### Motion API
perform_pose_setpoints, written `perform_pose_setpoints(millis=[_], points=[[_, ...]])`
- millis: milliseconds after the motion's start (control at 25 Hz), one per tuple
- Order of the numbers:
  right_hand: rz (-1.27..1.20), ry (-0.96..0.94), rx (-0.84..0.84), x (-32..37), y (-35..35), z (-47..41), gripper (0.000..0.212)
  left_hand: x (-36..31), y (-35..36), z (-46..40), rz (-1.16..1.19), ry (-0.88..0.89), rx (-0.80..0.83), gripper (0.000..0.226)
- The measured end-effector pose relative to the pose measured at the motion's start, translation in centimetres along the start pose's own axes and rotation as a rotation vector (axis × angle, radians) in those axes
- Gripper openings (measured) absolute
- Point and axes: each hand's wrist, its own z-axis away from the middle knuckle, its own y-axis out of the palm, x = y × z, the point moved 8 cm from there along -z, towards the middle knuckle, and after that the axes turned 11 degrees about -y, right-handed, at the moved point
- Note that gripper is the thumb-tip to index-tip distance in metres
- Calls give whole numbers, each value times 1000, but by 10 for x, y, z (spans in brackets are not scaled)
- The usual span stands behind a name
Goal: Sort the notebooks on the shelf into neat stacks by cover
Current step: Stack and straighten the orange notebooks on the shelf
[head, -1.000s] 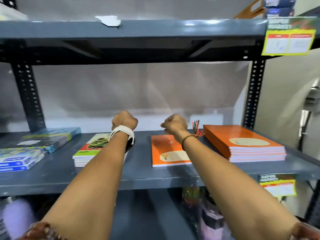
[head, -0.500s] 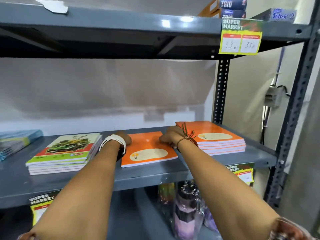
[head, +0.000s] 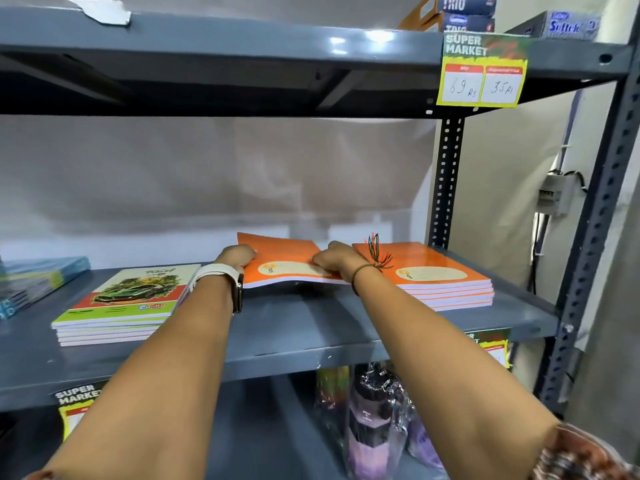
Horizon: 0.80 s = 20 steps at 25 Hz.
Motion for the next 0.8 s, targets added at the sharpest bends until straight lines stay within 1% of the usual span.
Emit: perform_pose_setpoints(millis=[80,120,160,240,280,360,400,520,560,640,720,800], points=[[-82,6,-106,-3,-23,-10,40,-7,5,-9,123,-14,14,39],[-92,-3,-152,-4,-37,-14,37,-12,11,-11,236,-18,49,33],[-104,-7,-188,-7,-52,-16,32,-20,20,-5,343,-11,78,28],[-141,2,-247,-20,-84,-17,22,-39,40,25,476,19,131,14],[-177,17,-270,-30,-100,-16,25,-47,53,37,498,22,165,13],[-209,67,-305,-56,-128,-10,28,-62,82,50,459,24,211,23],[-196,96,-317,-70,-141,-7,25,-67,95,52,425,28,220,24],[-64,152,-326,-103,-169,7,19,-72,139,56,349,25,271,23],[-37,161,-325,-112,-175,13,20,-72,152,56,328,28,279,23],[-55,187,-317,-132,-180,17,33,-70,173,54,281,35,267,18],[-76,221,-306,-148,-181,20,40,-68,186,52,234,55,232,11],[-85,241,-305,-161,-181,19,41,-66,193,47,158,69,184,19]])
